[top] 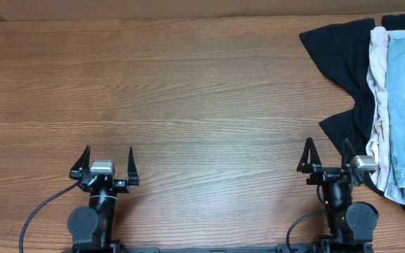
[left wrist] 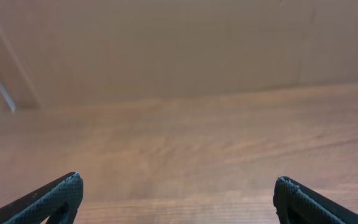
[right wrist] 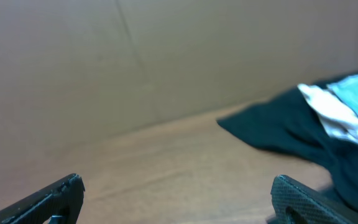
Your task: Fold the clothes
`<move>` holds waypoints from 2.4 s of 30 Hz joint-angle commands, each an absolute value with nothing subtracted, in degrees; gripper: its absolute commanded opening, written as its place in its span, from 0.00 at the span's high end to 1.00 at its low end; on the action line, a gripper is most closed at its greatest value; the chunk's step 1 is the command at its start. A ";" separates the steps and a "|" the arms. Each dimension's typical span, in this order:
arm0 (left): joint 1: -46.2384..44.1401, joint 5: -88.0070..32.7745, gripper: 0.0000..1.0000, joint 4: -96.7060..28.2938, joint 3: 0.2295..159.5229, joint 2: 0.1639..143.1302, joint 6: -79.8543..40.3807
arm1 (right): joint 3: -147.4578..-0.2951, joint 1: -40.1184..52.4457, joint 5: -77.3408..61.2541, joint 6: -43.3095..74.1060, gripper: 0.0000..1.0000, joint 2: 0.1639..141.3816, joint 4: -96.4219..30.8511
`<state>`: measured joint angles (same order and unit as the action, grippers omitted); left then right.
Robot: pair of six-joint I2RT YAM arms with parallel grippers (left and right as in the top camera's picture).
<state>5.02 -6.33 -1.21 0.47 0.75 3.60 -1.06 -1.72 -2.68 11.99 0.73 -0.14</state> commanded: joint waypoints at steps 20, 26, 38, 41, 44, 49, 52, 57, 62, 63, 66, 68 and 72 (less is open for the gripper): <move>5.34 -11.18 0.00 1.74 13.50 8.38 0.89 | -11.90 -1.34 -12.10 8.47 0.00 3.95 7.46; 5.34 -14.90 0.00 -0.47 24.91 24.77 0.91 | -25.21 -1.34 -11.09 7.01 0.00 16.23 -0.34; 5.32 -14.92 0.00 -31.97 61.84 61.08 3.14 | -61.12 -1.34 -2.13 7.01 0.00 55.81 -33.95; 5.32 -14.85 0.00 -37.01 67.68 67.85 4.73 | -67.88 -1.34 -2.66 7.07 0.00 66.08 -39.35; 5.32 -14.96 0.00 -36.42 68.75 73.87 5.15 | -69.60 -1.56 -2.57 7.25 0.00 74.65 -40.47; 5.23 -19.44 0.00 -35.79 68.75 81.60 3.64 | -69.58 -4.73 -2.55 14.31 0.00 82.21 -43.29; 5.21 -28.53 0.00 -33.95 68.75 85.06 3.92 | -69.45 -9.98 -0.86 24.47 0.00 84.42 -46.41; 5.21 -30.13 0.00 -32.23 68.75 87.79 3.88 | -68.53 -23.44 -0.08 33.76 0.00 85.54 -50.26; 5.13 -29.47 0.00 -31.16 68.75 87.88 3.84 | -68.53 -35.81 1.98 36.38 0.00 85.54 -53.32; 4.99 -29.47 0.00 -30.85 68.75 87.88 3.84 | -68.53 -37.43 2.81 38.19 0.00 85.54 -53.54; 3.66 -29.39 0.00 -30.55 68.75 87.88 3.86 | -68.51 -42.87 3.66 40.38 0.00 85.60 -53.91; 2.63 -29.23 0.00 -30.63 68.75 87.88 3.86 | -68.45 -44.75 4.49 40.36 0.00 85.65 -54.85; -0.10 -25.65 0.00 -30.59 68.75 87.88 3.88 | -68.18 -46.92 8.78 40.29 0.00 85.65 -56.82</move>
